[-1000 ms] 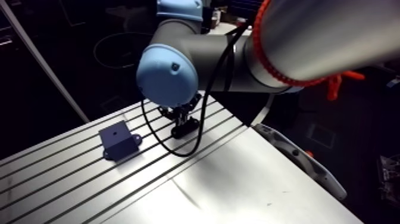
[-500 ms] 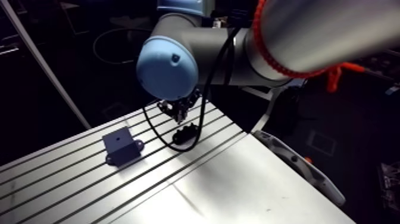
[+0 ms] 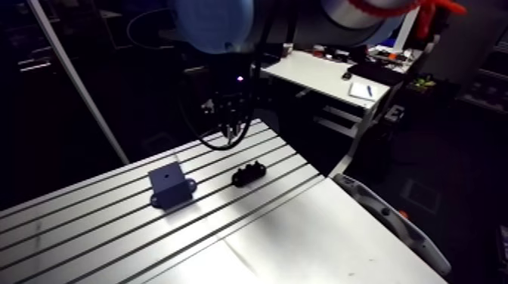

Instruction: Pick up the M10 bolt and insert it into the hole until fully seated.

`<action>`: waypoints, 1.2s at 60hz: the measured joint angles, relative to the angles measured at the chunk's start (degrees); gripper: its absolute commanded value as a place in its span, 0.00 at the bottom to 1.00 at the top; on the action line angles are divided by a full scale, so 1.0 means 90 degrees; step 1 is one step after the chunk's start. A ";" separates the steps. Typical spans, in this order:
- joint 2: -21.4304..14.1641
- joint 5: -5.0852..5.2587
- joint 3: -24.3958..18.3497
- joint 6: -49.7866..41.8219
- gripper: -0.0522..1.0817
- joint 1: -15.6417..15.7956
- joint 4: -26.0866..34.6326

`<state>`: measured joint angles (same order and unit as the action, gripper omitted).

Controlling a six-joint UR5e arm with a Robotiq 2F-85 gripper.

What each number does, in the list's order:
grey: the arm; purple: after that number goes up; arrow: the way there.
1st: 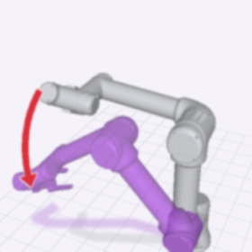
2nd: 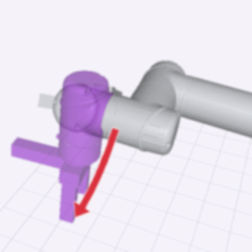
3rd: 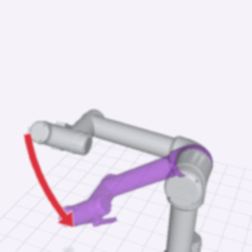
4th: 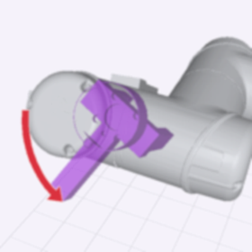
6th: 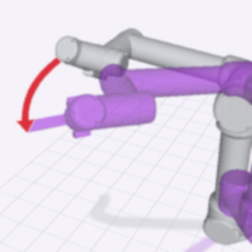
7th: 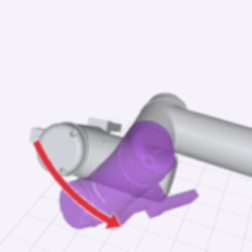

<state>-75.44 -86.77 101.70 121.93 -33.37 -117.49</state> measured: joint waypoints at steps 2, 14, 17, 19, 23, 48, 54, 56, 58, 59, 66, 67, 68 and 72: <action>-0.0004 -0.0070 -0.0111 -0.0072 1.00 0.0056 0.0158; 0.0020 -0.0411 -0.0759 -0.0447 1.00 0.0414 0.1105; 0.0041 -0.0458 -0.0913 -0.0530 1.00 0.0504 0.1325; 0.0060 -0.0484 -0.1016 -0.0586 1.00 0.0565 0.1470; 0.0104 -0.0523 -0.1214 -0.0696 1.00 0.0689 0.1738; 0.0663 -0.0633 -0.2309 -0.1425 1.00 0.1540 0.2966; 0.0818 -0.0696 -0.2500 -0.1567 1.00 0.1740 0.3147; 0.0870 -0.0724 -0.2559 -0.1610 1.00 0.1807 0.3201; 0.0916 -0.0752 -0.2615 -0.1648 1.00 0.1872 0.3250; 0.0940 -0.0767 -0.2642 -0.1666 1.00 0.1904 0.3275; 0.1118 -0.0881 -0.2834 -0.1800 1.00 0.2146 0.3452; 0.1142 -0.0896 -0.2856 -0.1818 1.00 0.2174 0.3472; 0.1166 -0.0909 -0.2876 -0.1835 1.00 0.2201 0.3490; 0.1253 -0.0952 -0.2939 -0.1890 1.00 0.2290 0.3549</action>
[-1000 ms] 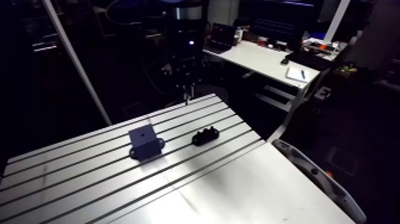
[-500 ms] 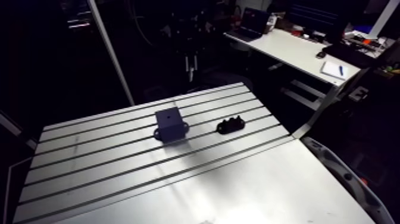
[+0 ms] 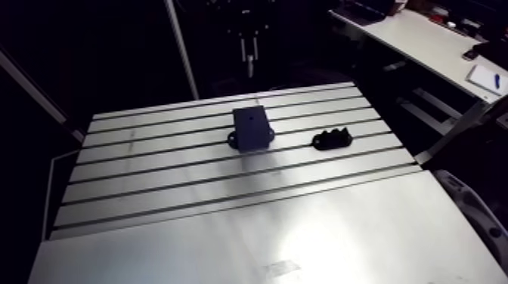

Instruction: Pick up the M10 bolt and insert it into the hole until fully seated.

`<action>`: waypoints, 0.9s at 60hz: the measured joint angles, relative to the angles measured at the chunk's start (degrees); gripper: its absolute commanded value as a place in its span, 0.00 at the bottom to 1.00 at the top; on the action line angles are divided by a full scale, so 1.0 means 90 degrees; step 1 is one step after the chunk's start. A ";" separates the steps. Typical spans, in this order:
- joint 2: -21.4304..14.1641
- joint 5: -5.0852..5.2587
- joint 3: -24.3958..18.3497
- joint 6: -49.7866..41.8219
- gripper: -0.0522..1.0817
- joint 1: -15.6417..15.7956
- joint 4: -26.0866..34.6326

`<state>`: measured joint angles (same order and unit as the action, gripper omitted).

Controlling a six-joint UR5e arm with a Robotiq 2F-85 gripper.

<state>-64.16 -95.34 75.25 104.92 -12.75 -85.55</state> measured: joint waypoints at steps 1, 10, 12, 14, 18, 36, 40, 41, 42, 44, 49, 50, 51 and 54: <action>0.0016 -0.0008 -0.0011 -0.0010 1.00 0.0016 0.0010; 0.0135 -0.0055 -0.0067 -0.0079 1.00 0.0106 0.0053; 0.0149 -0.0060 -0.0069 -0.0092 1.00 0.0113 0.0051; 0.0160 -0.0065 -0.0069 -0.0107 1.00 0.0119 0.0048; 0.0180 -0.0070 -0.0060 -0.0138 1.00 0.0129 0.0037; 0.0212 -0.0054 0.0060 -0.0192 1.00 0.0141 0.0002; 0.0228 -0.0051 0.0081 -0.0198 1.00 0.0142 -0.0002; 0.0233 -0.0050 0.0085 -0.0200 1.00 0.0141 -0.0003; 0.0239 -0.0050 0.0089 -0.0201 1.00 0.0142 -0.0004; 0.0254 -0.0049 0.0097 -0.0203 1.00 0.0142 -0.0005; 0.0290 -0.0047 0.0112 -0.0208 1.00 0.0142 -0.0009; 0.0297 -0.0047 0.0115 -0.0209 1.00 0.0141 -0.0010; 0.0305 -0.0047 0.0117 -0.0211 1.00 0.0142 -0.0011; 0.0324 -0.0048 0.0127 -0.0213 1.00 0.0141 -0.0013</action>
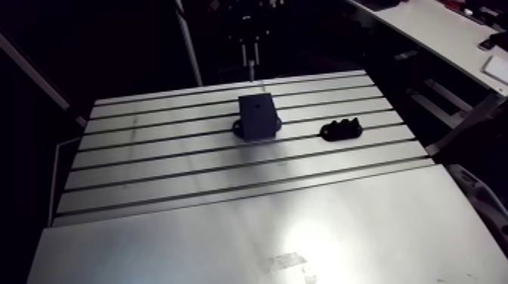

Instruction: Pick up the M10 bolt and insert it into the hole until fully seated.

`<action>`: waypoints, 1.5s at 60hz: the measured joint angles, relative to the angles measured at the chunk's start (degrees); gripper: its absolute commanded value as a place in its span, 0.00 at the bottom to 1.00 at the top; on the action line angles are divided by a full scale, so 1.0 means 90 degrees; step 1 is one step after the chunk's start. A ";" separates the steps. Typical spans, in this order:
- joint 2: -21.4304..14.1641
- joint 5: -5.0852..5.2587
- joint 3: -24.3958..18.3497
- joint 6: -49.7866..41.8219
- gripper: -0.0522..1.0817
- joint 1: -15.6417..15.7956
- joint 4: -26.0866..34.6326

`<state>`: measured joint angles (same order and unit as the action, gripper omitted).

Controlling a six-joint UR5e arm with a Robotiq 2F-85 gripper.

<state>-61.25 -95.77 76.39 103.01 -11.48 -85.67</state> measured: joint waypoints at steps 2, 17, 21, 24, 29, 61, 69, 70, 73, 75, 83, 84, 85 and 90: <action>0.0011 -0.0001 0.0007 -0.0001 1.00 -0.0001 -0.0003; 0.0045 -0.0019 0.0116 0.0018 1.00 -0.0025 -0.0223; 0.0047 -0.0025 0.0154 0.0025 1.00 -0.0033 -0.0283; 0.0048 -0.0027 0.0180 0.0027 1.00 -0.0038 -0.0315; 0.0050 -0.0027 0.0214 0.0031 1.00 -0.0044 -0.0350; 0.0068 -0.0030 0.0263 0.0095 1.00 -0.0090 -0.0384; 0.0071 -0.0032 0.0307 0.0107 1.00 -0.0097 -0.0391; 0.0071 -0.0032 0.0312 0.0107 1.00 -0.0098 -0.0392; 0.0072 -0.0030 0.0327 0.0109 1.00 -0.0099 -0.0393; 0.0072 -0.0029 0.0336 0.0110 1.00 -0.0100 -0.0395; 0.0073 -0.0023 0.0365 0.0110 1.00 -0.0101 -0.0410; 0.0073 -0.0023 0.0369 0.0110 1.00 -0.0101 -0.0415; 0.0075 -0.0021 0.0377 0.0110 1.00 -0.0101 -0.0422; 0.0079 -0.0020 0.0400 0.0111 1.00 -0.0101 -0.0444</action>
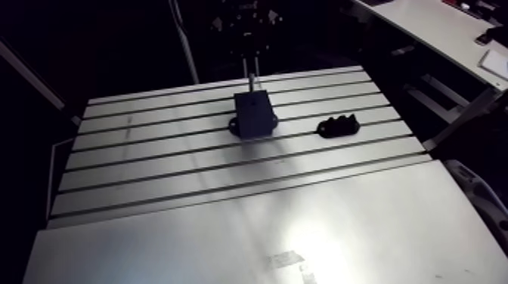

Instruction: Pick up the M10 bolt and insert it into the hole until fully seated.

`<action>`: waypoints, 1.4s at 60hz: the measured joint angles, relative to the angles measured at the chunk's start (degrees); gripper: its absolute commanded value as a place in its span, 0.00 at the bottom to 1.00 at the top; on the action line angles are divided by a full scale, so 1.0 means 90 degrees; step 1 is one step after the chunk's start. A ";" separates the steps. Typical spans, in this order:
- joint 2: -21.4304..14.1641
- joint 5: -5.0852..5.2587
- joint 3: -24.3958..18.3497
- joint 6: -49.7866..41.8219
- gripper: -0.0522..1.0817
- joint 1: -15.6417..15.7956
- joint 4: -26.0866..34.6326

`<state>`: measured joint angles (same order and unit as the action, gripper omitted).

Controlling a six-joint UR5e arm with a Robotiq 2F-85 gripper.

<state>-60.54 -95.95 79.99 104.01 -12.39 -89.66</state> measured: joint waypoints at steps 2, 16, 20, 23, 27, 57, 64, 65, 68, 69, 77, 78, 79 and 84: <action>0.0004 0.0000 0.0010 0.0000 1.00 -0.0001 -0.0005; 0.0049 0.0002 0.0062 -0.0013 1.00 -0.0007 -0.0027; 0.0058 0.0002 0.0070 -0.0014 1.00 -0.0008 -0.0029; 0.0062 0.0002 0.0076 -0.0014 1.00 -0.0009 -0.0030; 0.0067 0.0002 0.0081 -0.0015 1.00 -0.0009 -0.0031; 0.0081 0.0002 0.0129 -0.0019 1.00 -0.0007 -0.0033; 0.0081 0.0002 0.0143 -0.0021 1.00 -0.0009 -0.0047; 0.0081 0.0002 0.0146 -0.0021 1.00 -0.0009 -0.0053; 0.0081 0.0000 0.0159 -0.0017 1.00 -0.0010 -0.0090; 0.0082 -0.0001 0.0164 -0.0015 1.00 -0.0010 -0.0104; 0.0082 -0.0016 0.0200 0.0006 1.00 -0.0010 -0.0236; 0.0082 -0.0018 0.0203 0.0007 1.00 -0.0010 -0.0249; 0.0082 -0.0018 0.0206 0.0009 1.00 -0.0010 -0.0258; 0.0082 -0.0022 0.0216 0.0015 1.00 -0.0010 -0.0297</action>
<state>-59.80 -96.14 81.93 104.14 -12.48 -92.34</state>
